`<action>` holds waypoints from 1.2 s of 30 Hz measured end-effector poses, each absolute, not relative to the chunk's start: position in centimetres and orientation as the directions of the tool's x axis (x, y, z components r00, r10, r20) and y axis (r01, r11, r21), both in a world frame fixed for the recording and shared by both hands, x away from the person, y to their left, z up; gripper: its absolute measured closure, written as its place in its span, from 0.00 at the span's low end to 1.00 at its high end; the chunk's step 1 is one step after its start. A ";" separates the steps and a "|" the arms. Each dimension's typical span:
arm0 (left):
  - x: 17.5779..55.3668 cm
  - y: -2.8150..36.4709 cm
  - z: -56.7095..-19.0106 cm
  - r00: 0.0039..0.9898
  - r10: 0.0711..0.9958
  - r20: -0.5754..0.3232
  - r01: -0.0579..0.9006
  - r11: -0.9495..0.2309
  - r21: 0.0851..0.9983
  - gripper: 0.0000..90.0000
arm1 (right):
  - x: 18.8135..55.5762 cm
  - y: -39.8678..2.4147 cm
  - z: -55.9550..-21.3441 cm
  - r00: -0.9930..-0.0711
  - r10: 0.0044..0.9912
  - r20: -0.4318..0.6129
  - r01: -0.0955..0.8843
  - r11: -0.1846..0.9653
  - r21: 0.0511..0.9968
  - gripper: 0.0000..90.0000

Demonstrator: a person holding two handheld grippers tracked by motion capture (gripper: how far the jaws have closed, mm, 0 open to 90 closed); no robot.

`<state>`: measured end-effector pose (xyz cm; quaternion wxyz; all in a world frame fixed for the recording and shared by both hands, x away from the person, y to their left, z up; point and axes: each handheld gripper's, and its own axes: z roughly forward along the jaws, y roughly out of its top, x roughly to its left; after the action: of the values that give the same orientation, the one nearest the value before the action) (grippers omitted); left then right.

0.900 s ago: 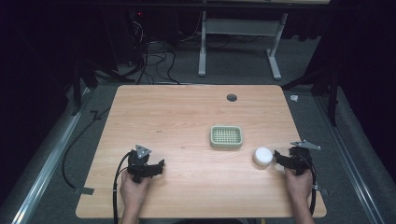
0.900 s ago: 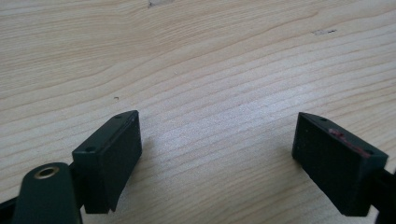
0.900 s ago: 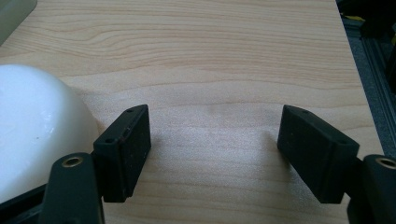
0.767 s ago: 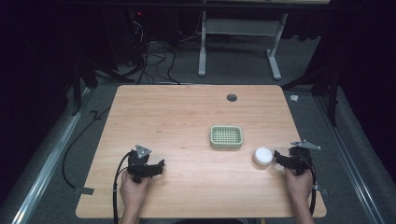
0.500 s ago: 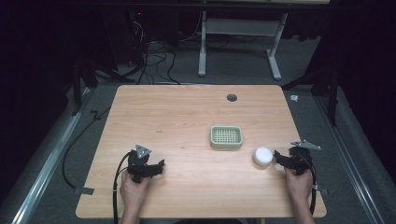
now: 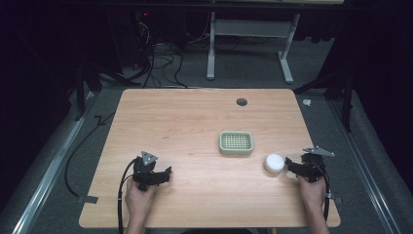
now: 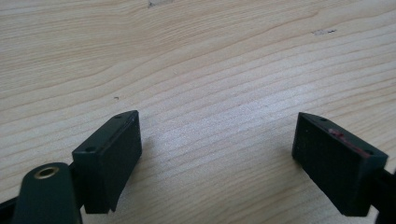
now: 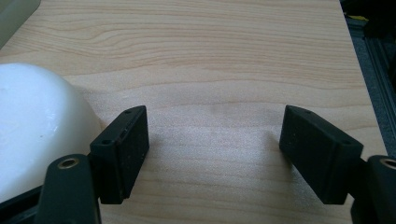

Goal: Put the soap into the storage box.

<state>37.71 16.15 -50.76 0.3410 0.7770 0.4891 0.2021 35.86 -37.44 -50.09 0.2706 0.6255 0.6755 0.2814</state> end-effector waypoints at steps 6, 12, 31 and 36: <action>37.7 16.1 -50.8 0.440 0.898 -0.019 0.622 -0.289 0.728 0.18 | 35.9 -37.4 -50.1 -0.062 0.998 -0.003 0.693 0.045 0.719 0.28; 37.7 16.1 -50.8 0.440 0.898 -0.019 0.622 -0.289 0.728 0.18 | 35.9 -37.6 -50.0 -0.053 0.998 0.026 0.695 0.019 0.719 0.29; 37.7 16.1 -50.8 0.440 0.898 -0.020 0.622 -0.289 0.728 0.18 | 35.2 -37.2 -48.0 -0.106 0.990 0.090 0.643 -0.001 0.766 0.29; 37.7 16.1 -50.8 0.440 0.898 -0.019 0.622 -0.289 0.728 0.18 | 34.8 -36.7 -47.2 -0.131 0.986 0.103 0.629 0.003 0.778 0.29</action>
<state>37.71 16.15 -50.76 0.3410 0.7770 0.4889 0.2021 34.81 -36.66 -47.25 0.2507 0.6096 0.6622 0.3565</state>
